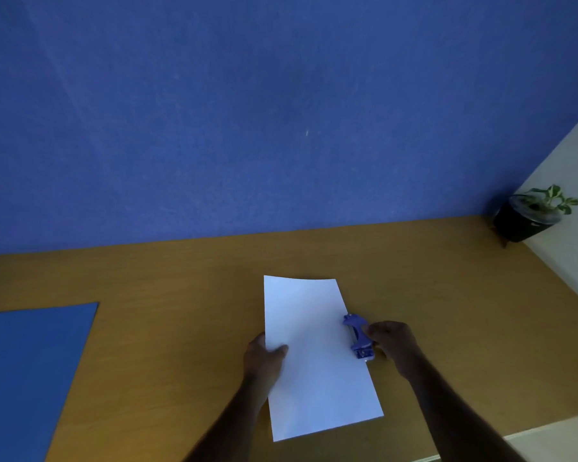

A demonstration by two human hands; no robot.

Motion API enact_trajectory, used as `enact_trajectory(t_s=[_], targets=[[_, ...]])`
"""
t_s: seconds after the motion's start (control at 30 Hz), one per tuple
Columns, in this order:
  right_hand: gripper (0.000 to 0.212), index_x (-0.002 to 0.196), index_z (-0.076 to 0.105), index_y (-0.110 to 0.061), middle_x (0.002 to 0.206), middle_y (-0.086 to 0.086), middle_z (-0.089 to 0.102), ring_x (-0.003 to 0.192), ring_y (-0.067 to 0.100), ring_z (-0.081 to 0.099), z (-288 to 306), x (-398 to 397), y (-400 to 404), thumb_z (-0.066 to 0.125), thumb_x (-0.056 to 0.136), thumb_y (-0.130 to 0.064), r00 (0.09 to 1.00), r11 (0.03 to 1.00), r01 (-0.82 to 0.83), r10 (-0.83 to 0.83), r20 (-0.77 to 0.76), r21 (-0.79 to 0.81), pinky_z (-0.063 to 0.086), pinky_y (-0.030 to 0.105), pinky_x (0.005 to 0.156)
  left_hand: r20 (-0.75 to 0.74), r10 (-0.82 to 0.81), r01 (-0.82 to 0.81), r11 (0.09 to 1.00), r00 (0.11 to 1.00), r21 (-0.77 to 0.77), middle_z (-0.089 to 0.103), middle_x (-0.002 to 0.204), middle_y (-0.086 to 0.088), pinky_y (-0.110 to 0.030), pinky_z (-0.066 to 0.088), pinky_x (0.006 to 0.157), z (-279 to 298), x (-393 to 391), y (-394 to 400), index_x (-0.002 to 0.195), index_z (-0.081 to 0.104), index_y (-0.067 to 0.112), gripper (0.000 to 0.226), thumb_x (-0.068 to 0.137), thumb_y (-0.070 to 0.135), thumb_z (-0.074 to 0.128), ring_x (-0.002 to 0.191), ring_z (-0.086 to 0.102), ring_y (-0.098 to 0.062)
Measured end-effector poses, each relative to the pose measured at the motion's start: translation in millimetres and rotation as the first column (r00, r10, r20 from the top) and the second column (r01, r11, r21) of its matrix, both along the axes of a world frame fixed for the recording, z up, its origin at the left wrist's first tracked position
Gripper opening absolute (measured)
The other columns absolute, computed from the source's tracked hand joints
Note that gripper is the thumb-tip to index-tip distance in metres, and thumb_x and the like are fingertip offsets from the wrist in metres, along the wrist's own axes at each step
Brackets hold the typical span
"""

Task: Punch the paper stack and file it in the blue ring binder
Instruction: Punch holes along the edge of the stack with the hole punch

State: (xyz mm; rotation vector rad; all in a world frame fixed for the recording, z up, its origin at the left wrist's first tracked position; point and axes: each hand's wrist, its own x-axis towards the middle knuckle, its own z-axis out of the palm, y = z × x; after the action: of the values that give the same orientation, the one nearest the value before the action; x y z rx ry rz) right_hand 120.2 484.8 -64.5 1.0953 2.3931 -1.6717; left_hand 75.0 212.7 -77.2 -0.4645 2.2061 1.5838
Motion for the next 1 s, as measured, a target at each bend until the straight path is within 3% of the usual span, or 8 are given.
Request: enact_trajectory(t_s=[0.1,0.27,0.4,0.53,0.7,0.83,1.0], targets=[[0.038,0.045,0.063,-0.016,0.046,-0.004,0.049,0.05,0.014,0.042,0,0,-1,0.08,0.078,-0.02,1.0,1.0,0.004,-0.004,-0.006,-0.01,0.033,0.027,0.055,0.0,0.007,-0.007,1.0,1.0,0.026,0.069,0.12,-0.008,-0.036,0.055,0.091,-3,0,0,0.125,0.063,0.006,0.045,0.083,0.019,0.076,0.106,0.065,-0.026],[0.032,0.052,0.064,-0.009,0.049,-0.001,0.05,0.053,0.015,0.043,-1,-1,-1,0.079,0.078,-0.021,1.0,1.0,0.008,-0.008,-0.012,-0.014,0.035,0.03,0.058,0.006,0.002,-0.002,1.0,1.0,0.029,0.068,0.121,-0.007,-0.039,0.055,0.093,-7,6,2,0.126,0.062,0.008,0.046,0.084,0.02,0.076,0.108,0.065,-0.026],[0.042,0.042,0.06,-0.016,0.043,-0.005,0.047,0.049,0.014,0.04,-2,-1,-3,0.077,0.08,-0.017,1.0,1.0,0.005,-0.005,-0.017,-0.006,0.031,0.027,0.055,0.0,0.008,-0.008,0.999,1.0,0.044,0.066,0.123,-0.007,-0.038,0.054,0.095,-8,9,2,0.128,0.061,0.009,0.046,0.085,0.019,0.075,0.111,0.063,-0.026],[0.032,0.051,0.065,-0.013,0.048,-0.001,0.051,0.053,0.016,0.044,-3,-2,-2,0.078,0.079,-0.017,1.0,1.0,0.019,-0.019,-0.017,-0.01,0.034,0.028,0.057,-0.004,0.021,-0.021,0.998,1.0,0.055,0.067,0.122,-0.006,-0.035,0.054,0.094,-9,11,-1,0.127,0.061,0.008,0.045,0.085,0.018,0.075,0.11,0.063,-0.025],[0.041,0.045,0.055,-0.015,0.048,-0.002,0.044,0.051,0.014,0.037,-4,-2,-1,0.076,0.081,-0.015,1.0,1.0,0.001,-0.001,-0.029,-0.01,0.03,0.026,0.054,-0.01,0.034,-0.034,0.997,0.999,0.063,0.068,0.12,-0.007,-0.038,0.054,0.094,-10,10,0,0.124,0.063,0.006,0.043,0.084,0.018,0.076,0.108,0.065,-0.026],[0.035,0.061,0.062,0.002,0.054,0.001,0.049,0.057,0.014,0.044,-6,-2,1,0.078,0.073,-0.027,1.0,1.0,0.007,-0.007,0.002,0.004,0.036,0.03,0.059,-0.006,0.017,-0.016,0.996,1.0,0.086,0.068,0.121,-0.006,-0.042,0.054,0.097,-13,7,0,0.124,0.064,0.008,0.044,0.083,0.019,0.077,0.108,0.065,-0.026],[0.038,0.072,0.064,0.007,0.056,0.002,0.051,0.059,0.014,0.046,-9,-2,3,0.076,0.072,-0.029,1.0,1.0,-0.006,0.006,0.011,0.021,0.036,0.031,0.06,-0.017,0.01,-0.009,0.998,1.0,0.058,0.069,0.12,-0.005,-0.039,0.054,0.095,-11,9,2,0.124,0.064,0.009,0.044,0.084,0.021,0.077,0.108,0.065,-0.025]])
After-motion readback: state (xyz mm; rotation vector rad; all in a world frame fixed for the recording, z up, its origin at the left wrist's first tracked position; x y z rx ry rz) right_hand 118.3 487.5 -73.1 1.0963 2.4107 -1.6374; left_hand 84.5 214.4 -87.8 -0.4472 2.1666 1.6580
